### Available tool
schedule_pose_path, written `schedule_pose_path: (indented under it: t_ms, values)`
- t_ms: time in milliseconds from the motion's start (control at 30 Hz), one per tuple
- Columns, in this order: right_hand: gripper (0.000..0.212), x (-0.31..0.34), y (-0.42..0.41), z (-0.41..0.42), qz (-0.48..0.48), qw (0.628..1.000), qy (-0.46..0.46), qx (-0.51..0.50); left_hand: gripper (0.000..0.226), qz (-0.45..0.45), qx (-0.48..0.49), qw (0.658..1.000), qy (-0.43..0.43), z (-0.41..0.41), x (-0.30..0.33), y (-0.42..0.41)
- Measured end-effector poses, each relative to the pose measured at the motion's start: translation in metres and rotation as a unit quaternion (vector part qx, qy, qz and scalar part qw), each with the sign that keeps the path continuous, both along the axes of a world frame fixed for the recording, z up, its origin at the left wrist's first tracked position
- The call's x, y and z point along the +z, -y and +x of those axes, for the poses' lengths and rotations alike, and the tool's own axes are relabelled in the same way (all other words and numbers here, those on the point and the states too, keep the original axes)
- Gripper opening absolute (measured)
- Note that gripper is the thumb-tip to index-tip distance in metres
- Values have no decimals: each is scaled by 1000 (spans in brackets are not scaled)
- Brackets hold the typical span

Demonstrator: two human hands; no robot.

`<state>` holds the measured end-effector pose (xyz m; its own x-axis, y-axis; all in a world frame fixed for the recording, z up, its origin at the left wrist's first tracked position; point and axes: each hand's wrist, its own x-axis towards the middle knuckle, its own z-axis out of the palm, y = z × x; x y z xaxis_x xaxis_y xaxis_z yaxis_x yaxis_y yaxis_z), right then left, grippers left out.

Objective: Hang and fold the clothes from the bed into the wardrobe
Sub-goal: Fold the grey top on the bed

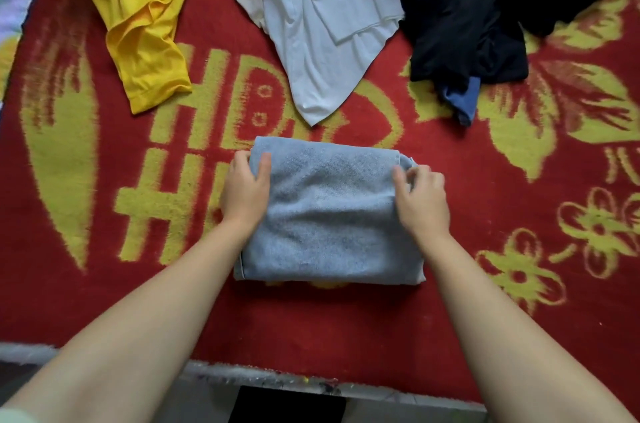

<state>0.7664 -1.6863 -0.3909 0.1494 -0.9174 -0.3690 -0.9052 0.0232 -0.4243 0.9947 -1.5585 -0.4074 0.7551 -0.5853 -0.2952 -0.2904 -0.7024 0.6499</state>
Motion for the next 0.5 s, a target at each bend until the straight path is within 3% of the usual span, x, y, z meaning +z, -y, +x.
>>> schedule_pose_path:
  t_ms: [100, 167, 333, 433, 500]
  values:
    - [46, -8, 6, 12, -20, 985, -135, 101, 36, 19, 19, 999, 22, 10, -3, 24]
    - [42, -12, 12, 0, -75, 982, -137, 106, 39, 36, 53, 997, 42, 18, -11, 23]
    - [32, -13, 13, -4, -100, 988, -75, 90, 32, 47, 60, 996, 39, 17, -15, 22]
    - [38, 0, -9, 19, -191, 973, -36, 122, 52, 20, -73, 980, 186, 5, -6, 15]
    - [48, 5, -36, 47, -221, 947, -14, 234, 57, -6, -211, 944, 254, -26, 0, 8]
